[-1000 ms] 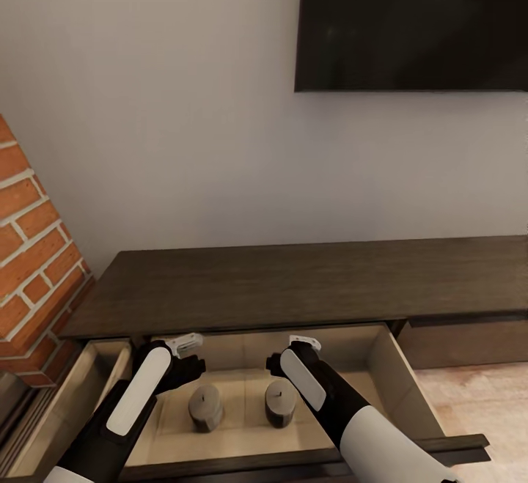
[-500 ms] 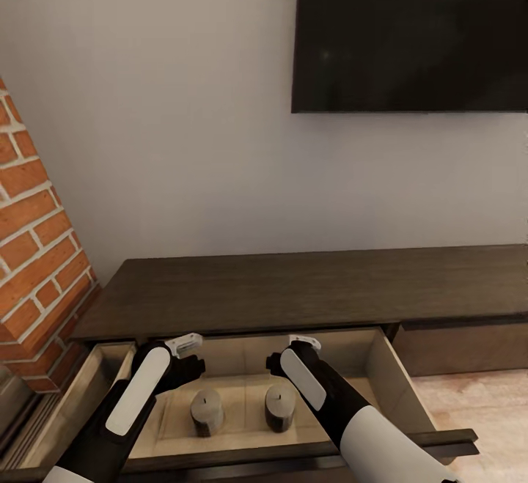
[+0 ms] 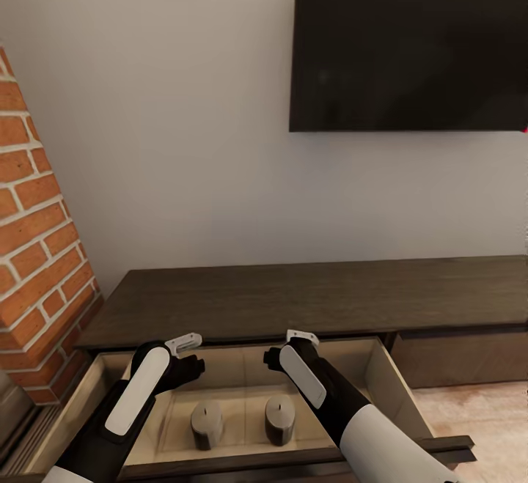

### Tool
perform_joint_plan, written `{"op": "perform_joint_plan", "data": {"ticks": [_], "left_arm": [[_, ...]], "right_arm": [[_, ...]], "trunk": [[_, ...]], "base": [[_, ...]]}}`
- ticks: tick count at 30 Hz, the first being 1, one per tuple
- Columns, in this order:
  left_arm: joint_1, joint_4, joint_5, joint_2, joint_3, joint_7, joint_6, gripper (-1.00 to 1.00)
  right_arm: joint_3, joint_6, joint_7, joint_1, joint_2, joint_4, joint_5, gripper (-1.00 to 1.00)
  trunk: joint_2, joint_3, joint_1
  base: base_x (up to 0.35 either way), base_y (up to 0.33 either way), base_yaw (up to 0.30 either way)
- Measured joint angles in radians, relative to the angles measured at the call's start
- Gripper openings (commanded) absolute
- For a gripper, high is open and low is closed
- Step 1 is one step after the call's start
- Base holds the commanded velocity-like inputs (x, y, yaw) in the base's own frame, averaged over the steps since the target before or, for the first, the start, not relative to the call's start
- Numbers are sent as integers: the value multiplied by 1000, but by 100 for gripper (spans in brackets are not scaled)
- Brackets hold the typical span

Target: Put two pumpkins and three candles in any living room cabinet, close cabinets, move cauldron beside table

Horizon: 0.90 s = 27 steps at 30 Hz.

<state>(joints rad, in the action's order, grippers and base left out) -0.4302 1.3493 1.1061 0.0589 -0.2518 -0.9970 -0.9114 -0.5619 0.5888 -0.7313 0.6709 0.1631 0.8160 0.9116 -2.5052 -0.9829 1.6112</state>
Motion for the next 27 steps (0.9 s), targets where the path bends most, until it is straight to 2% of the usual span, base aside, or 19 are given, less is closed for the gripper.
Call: {"op": "perform_joint_plan", "data": {"ticks": [6,24,27], "left_arm": [[0,1,1,0,0,-1,0,100],[0,1,-1,0,1,-3,0,100],[0,1,-2,0,1,-2,0,100]], "right_arm": [[0,0,0,0,0,0,0,100],[0,-3,0,0,0,0,0,100],[0,-3,0,0,0,0,0,100]], "trunk": [[1,23,-3],[6,93,-11],[26,102,-22]], "base": [[-96,0,0],[-2,0,0],[0,0,0]]}}
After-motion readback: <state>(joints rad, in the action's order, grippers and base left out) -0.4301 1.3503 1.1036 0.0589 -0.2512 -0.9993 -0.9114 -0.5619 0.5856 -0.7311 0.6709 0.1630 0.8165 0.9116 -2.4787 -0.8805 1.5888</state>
